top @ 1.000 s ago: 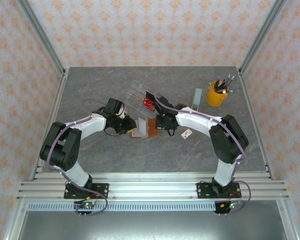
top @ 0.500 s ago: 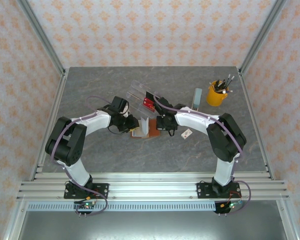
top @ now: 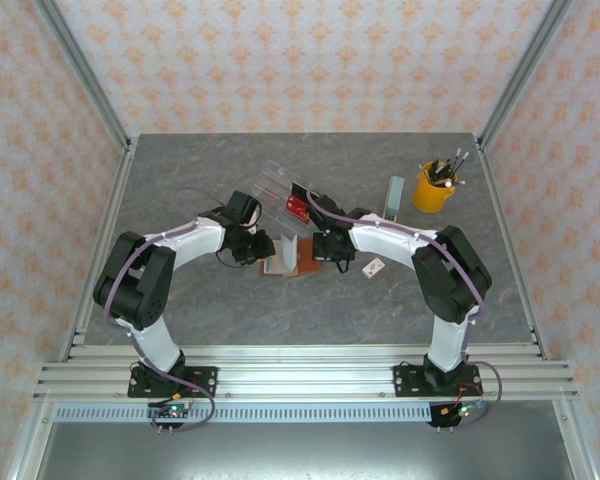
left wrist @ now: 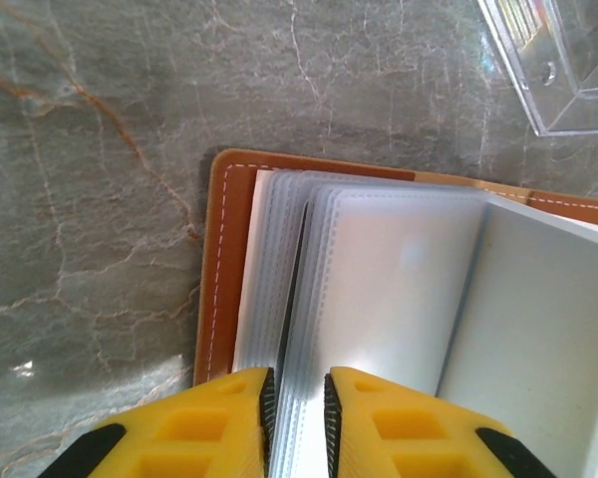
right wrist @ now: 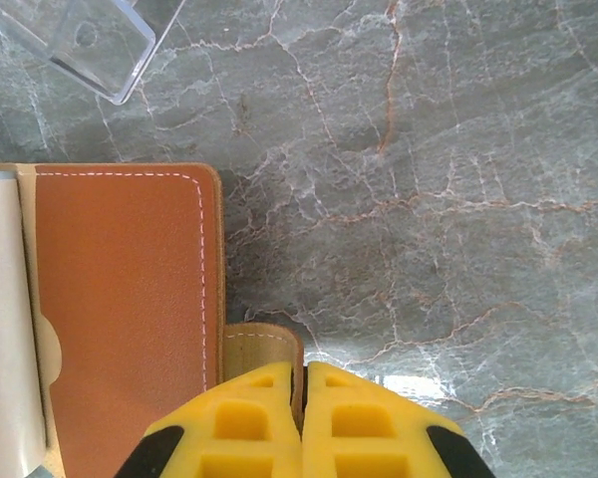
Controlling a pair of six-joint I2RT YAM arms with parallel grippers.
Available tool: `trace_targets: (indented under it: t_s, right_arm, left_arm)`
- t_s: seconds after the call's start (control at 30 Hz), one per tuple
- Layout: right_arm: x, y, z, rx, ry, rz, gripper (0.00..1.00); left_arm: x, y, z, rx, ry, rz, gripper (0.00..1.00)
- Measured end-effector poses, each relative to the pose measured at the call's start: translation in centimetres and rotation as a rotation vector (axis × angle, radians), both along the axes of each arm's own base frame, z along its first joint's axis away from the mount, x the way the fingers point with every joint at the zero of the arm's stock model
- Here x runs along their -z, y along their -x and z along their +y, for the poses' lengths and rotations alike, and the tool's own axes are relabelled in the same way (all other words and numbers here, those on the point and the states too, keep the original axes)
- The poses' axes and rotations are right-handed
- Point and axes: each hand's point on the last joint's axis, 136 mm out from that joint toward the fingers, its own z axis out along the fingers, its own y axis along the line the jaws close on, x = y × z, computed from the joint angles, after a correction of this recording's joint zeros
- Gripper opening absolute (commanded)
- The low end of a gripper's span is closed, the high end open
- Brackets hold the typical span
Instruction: Take the credit cards out of the card holder
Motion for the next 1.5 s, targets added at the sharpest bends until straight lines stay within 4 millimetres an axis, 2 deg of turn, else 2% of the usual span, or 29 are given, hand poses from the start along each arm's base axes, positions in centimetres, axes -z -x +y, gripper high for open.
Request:
trace_targets:
  t_s: [0.07, 0.23, 0.37, 0.7, 1.07, 1.3, 1.5]
  right_arm:
    - [0.0, 0.0, 0.0, -0.001, -0.001, 0.002, 0.04]
    - [0.1, 0.1, 0.1, -0.002, -0.005, 0.006, 0.04]
    - [0.1, 0.1, 0.1, -0.003, -0.004, 0.007, 0.04]
    - [0.9, 0.4, 0.3, -0.015, -0.005, 0.033, 0.04]
    - [1.0, 0.4, 0.2, -0.012, -0.016, 0.044, 0.04]
    - [1.1, 0.4, 0.1, -0.011, -0.015, 0.044, 0.05]
    - [1.3, 0.7, -0.1, -0.011, -0.008, 0.050, 0.10]
  left_arm:
    - [0.3, 0.1, 0.0, 0.004, -0.003, 0.008, 0.24]
    - [0.6, 0.2, -0.3, 0.019, -0.001, 0.014, 0.14]
    - [0.3, -0.1, -0.5, 0.033, 0.002, 0.002, 0.12]
    - [0.5, 0.2, -1.1, 0.048, 0.030, 0.020, 0.16]
    - [0.4, 0.7, -2.1, 0.075, 0.085, 0.045, 0.14]
    - [0.6, 0.7, -1.6, 0.063, 0.051, 0.045, 0.15]
    - [0.0, 0.8, -0.5, 0.048, -0.018, 0.023, 0.23]
